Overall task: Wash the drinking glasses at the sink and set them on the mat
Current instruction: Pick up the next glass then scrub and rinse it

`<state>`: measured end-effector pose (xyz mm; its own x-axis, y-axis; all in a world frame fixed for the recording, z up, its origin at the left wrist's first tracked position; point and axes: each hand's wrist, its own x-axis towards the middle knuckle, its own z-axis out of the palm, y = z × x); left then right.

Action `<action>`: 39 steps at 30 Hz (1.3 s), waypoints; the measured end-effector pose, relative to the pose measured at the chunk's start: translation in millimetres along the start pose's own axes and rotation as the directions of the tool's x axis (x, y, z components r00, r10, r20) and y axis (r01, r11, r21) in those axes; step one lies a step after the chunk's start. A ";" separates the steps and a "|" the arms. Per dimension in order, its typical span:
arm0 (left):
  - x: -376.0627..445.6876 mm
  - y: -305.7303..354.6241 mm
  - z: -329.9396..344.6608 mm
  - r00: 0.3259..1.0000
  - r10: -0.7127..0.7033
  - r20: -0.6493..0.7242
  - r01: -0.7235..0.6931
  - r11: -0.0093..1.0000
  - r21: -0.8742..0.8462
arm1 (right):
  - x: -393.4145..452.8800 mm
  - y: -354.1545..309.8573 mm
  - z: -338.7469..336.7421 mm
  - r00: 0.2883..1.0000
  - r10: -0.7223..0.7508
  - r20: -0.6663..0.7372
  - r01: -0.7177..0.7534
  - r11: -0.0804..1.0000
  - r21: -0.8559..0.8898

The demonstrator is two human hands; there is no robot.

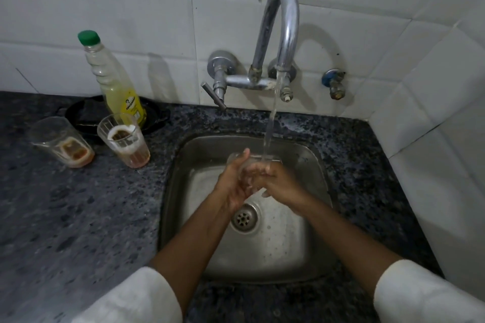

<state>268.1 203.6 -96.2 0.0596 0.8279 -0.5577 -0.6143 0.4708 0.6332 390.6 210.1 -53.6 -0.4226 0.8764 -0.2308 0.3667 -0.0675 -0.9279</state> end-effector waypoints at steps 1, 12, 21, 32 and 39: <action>0.7 -3.6 2.0 0.996 0.053 -0.067 -0.054 0.998 -0.014 | 0.3 1.7 4.7 0.992 0.106 -0.075 -0.085 0.967 0.240; -23.3 3.1 27.9 0.799 0.556 0.230 -0.547 0.513 0.661 | 22.6 10.3 34.7 0.882 0.452 -0.130 0.070 0.148 0.987; -28.3 28.5 -22.2 0.845 -0.292 0.448 0.169 0.941 0.294 | 21.5 -19.1 -7.8 0.986 -0.152 -0.074 0.145 0.986 -0.085; -8.4 9.5 -7.6 0.931 0.253 0.262 -0.364 0.611 0.703 | 3.9 -48.5 -21.8 0.992 -0.107 -0.069 0.031 0.730 -0.683; -6.2 13.8 -6.0 0.927 0.103 0.362 -0.326 0.699 0.636 | -4.8 -52.0 -25.2 0.980 -0.171 0.101 0.193 0.694 -0.694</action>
<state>254.5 203.1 -87.2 0.2769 0.9257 -0.2575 0.0517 0.2533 0.9660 394.4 221.4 3.1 -0.5608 0.8222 -0.0977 0.7481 0.4527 -0.4851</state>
